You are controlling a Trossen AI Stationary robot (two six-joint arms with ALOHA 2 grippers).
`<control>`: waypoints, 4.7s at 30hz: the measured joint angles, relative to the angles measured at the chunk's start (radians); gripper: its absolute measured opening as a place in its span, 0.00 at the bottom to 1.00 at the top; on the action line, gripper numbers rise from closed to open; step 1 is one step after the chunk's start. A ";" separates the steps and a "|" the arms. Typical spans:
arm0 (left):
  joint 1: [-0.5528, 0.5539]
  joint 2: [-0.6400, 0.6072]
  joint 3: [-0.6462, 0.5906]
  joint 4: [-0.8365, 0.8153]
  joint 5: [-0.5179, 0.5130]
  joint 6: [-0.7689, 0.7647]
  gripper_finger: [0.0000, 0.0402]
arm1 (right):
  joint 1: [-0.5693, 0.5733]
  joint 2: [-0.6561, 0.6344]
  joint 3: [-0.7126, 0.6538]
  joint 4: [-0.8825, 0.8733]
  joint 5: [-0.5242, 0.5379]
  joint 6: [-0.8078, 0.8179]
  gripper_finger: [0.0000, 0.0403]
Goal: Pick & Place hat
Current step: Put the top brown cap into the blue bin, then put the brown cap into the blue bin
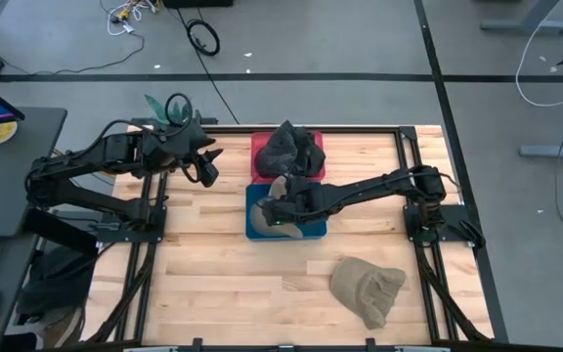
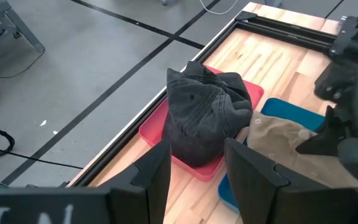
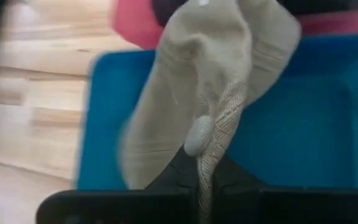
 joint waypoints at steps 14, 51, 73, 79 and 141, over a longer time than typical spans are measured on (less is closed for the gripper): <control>0.000 0.000 0.000 0.001 -0.001 0.010 0.38 | 0.018 -0.019 -0.222 0.081 -0.101 0.152 0.00; 0.000 0.000 0.000 0.006 -0.020 0.002 0.38 | -0.058 -0.068 -0.225 -0.047 -0.197 -0.240 0.11; 0.000 0.000 0.000 0.007 -0.020 0.009 0.38 | 0.023 -0.427 -0.224 -0.300 -0.379 -0.185 0.92; 0.000 0.000 0.000 0.007 -0.020 0.008 0.38 | 0.215 -0.439 -0.224 -0.484 -0.507 0.046 0.89; 0.000 0.034 -0.002 0.422 0.073 -0.157 0.38 | 0.797 -0.443 -0.983 0.297 -0.600 0.568 0.14</control>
